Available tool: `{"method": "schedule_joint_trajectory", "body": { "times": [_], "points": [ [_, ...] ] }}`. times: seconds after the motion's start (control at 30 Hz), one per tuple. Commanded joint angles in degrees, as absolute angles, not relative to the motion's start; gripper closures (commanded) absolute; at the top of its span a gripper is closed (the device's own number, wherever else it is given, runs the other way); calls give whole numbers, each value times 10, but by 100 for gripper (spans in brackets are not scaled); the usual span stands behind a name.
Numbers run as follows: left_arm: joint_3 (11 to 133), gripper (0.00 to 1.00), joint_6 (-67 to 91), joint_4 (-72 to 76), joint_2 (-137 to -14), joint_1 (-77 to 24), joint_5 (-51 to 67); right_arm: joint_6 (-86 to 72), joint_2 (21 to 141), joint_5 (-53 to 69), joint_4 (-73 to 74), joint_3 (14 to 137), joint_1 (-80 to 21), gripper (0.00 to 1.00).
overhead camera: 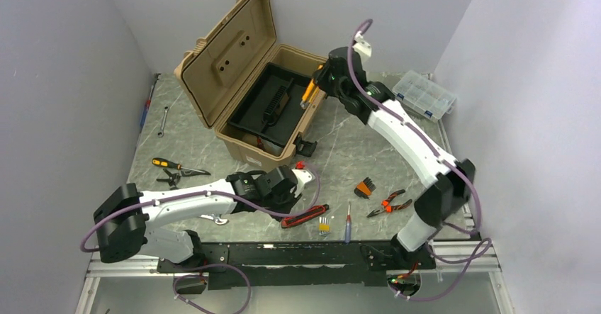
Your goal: Pack the tool kit
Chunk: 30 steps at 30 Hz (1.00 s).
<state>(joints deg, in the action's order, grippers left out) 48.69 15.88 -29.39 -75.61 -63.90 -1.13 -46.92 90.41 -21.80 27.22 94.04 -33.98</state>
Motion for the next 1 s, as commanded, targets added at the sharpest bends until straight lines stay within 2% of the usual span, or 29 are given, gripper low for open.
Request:
{"method": "schedule_joint_trajectory", "body": {
  "times": [0.0, 0.07, 0.13, 0.17, 0.2, 0.23, 0.37, 0.6, 0.73, 0.97],
  "points": [
    [467, 57, 164, -288, -744, -640, -25, -470, 995, -147, 251, 1027, -334, 100],
    [449, 32, 157, -269, -728, -641, -16, -474, 1036, -123, 256, 1051, -334, 100],
    [432, 19, 145, -249, -710, -641, -6, -476, 1068, -104, 258, 1069, -333, 100],
    [427, 16, 138, -244, -704, -640, -5, -479, 1083, -99, 263, 1078, -333, 94],
    [424, 14, 132, -241, -701, -640, -5, -482, 1097, -94, 268, 1086, -332, 83],
    [424, 14, 123, -238, -702, -641, 5, -486, 1104, -91, 273, 1091, -331, 74],
    [437, 13, 90, -233, -723, -642, 23, -502, 1105, -72, 268, 1084, -324, 46],
    [480, 15, 36, -242, -775, -652, 41, -503, 1028, -88, 268, 1043, -308, 42],
    [505, 20, 10, -251, -814, -656, 53, -506, 940, -85, 229, 965, -284, 41],
    [514, 21, -12, -235, -868, -676, 43, -504, 796, -81, 213, 857, -227, 40]
  ]
}}
